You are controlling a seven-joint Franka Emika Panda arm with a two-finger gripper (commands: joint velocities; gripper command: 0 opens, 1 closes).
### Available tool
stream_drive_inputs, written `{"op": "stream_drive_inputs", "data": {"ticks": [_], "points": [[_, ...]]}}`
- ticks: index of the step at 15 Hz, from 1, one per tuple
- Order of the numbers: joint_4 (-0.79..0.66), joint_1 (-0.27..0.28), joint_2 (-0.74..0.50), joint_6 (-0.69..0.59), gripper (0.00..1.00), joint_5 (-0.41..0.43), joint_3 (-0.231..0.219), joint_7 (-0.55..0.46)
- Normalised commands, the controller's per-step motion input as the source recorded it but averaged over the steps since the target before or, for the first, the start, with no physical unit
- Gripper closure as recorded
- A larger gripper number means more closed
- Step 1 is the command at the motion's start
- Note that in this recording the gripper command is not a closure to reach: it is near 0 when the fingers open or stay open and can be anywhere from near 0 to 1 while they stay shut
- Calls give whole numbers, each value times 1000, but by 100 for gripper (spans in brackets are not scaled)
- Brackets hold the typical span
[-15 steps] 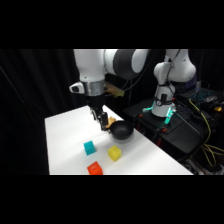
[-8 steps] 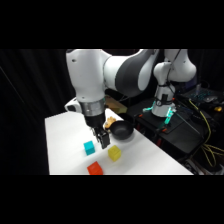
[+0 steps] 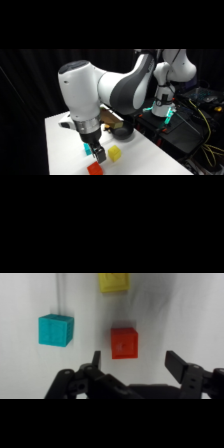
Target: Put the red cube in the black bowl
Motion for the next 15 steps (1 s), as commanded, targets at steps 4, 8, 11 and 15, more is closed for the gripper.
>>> {"op": "stream_drive_inputs", "data": {"ticks": [4, 8, 11, 15], "points": [[312, 37, 336, 167, 0, 37, 20, -97], [245, 3, 232, 125, 0, 26, -10, -130], [183, -8, 169, 127, 0, -19, -47, -151], [156, -22, 175, 127, 0, -17, -17, -170]]}}
